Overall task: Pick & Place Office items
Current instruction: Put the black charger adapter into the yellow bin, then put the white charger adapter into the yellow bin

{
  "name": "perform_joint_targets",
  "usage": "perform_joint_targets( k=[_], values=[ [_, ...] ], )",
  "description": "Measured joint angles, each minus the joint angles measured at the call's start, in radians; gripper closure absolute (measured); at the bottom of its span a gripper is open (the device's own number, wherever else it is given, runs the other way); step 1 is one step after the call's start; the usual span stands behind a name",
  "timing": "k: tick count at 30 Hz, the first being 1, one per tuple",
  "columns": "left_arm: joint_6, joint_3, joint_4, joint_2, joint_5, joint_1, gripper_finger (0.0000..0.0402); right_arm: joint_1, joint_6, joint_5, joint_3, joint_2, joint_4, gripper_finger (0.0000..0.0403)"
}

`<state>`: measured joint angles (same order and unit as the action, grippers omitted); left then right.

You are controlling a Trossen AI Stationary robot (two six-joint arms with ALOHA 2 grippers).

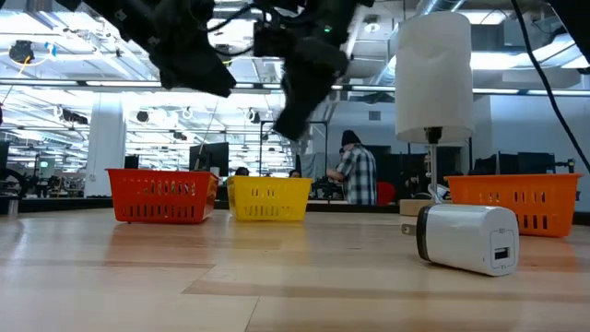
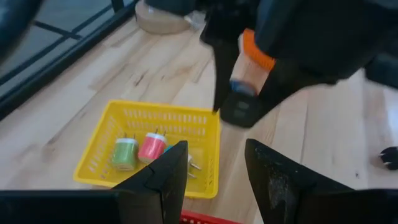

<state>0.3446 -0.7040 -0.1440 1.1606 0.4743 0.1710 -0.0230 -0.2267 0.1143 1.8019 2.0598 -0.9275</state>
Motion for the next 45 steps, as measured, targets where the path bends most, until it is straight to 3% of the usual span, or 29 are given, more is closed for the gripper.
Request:
perform_joint_targets(
  k=[8,14,22,30,36,45],
  values=[
    [0.002,0.0,-0.007,-0.088,0.005,0.02,0.0247,0.061,-0.008,-0.007,0.003,0.035,0.148,0.0263],
    [0.001,0.0,-0.01,-0.088,0.007,0.024,0.0247,0.078,0.043,-0.064,0.001,0.091,0.131,0.0255],
    [0.001,0.001,-0.011,-0.088,0.01,0.024,0.0247,0.084,0.027,-0.063,0.002,0.14,0.152,0.0254],
    [0.001,0.001,-0.007,-0.088,0.012,0.024,0.0247,0.096,0.025,-0.061,0.002,0.135,0.154,0.0197],
    [0.0,0.001,-0.008,-0.088,0.007,0.024,0.0247,0.097,0.027,-0.061,0.002,0.134,0.141,0.0169],
    [-0.001,0.001,-0.008,-0.088,-0.001,0.024,0.0247,0.056,0.075,-0.061,0.012,0.114,-0.028,0.0179]
  ],
)
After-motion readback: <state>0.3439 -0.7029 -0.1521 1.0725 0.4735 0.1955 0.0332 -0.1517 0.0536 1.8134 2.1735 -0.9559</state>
